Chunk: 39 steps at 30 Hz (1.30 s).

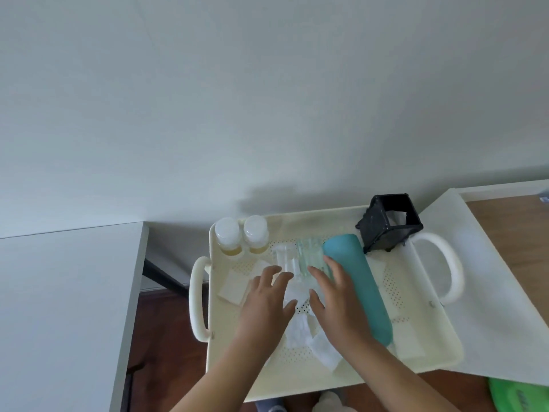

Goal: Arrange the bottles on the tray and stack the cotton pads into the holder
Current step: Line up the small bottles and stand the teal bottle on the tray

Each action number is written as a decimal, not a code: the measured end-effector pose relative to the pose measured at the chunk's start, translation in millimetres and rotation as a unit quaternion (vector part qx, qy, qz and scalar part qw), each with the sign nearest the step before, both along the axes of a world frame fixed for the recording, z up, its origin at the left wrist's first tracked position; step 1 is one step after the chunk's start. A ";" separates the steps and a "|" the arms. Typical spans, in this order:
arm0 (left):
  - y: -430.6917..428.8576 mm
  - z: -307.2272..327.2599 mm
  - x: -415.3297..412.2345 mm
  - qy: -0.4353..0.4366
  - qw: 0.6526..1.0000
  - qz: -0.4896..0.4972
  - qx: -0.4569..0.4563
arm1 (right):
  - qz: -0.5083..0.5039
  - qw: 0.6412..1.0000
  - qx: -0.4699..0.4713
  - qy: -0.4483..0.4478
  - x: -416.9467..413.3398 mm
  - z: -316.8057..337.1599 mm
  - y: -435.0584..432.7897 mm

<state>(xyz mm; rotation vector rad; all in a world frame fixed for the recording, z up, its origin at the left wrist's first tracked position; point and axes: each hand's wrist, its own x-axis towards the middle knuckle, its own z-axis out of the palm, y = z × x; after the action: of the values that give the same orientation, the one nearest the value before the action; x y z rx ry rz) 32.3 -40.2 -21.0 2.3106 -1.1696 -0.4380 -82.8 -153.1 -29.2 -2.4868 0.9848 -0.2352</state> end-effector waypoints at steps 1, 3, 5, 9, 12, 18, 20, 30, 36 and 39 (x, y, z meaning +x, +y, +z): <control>-0.4 -4.3 -2.6 -0.014 1.000 -0.003 0.013 | 0.002 1.000 0.000 0.003 -0.4 -1.7 1.3; 0.5 -12.1 -7.1 -0.039 0.999 -0.014 0.028 | 0.005 1.000 0.000 0.007 -1.7 -4.1 2.8; 1.5 -18.1 -10.6 -0.049 0.998 -0.023 0.031 | 0.018 1.000 -0.002 0.013 -3.7 -6.2 3.4; 0.9 -25.9 -14.4 -0.043 0.998 -0.024 0.024 | 0.042 0.998 -0.016 0.041 -2.9 -10.2 2.4; -0.1 -29.0 -14.2 -0.047 0.998 -0.024 0.034 | 0.049 0.997 -0.016 0.063 0.9 -13.3 1.9; -4.5 -31.3 -12.6 -0.072 0.995 -0.040 0.049 | 0.035 0.997 -0.018 0.060 4.0 -15.1 -0.7; -5.0 -30.2 -12.1 -0.076 0.995 -0.042 0.053 | 0.034 0.998 -0.014 0.053 1.7 -16.1 -3.0; -3.7 -19.7 -15.7 -0.094 0.994 -0.047 0.038 | 0.023 0.999 -0.003 0.038 -0.6 -12.3 -2.1; -2.8 -4.1 -6.8 -0.076 0.996 -0.044 0.013 | 0.026 0.999 -0.014 0.018 0.7 3.4 -9.9; -10.6 9.0 5.7 -0.074 0.996 -0.050 0.008 | 0.025 0.999 -0.026 -0.004 5.5 14.3 -20.7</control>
<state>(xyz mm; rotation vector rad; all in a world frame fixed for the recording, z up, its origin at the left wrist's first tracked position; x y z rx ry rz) 37.9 -50.8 -12.1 2.3388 -1.3617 -0.3168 -77.3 -173.9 -14.8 -2.5512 0.9239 -0.2571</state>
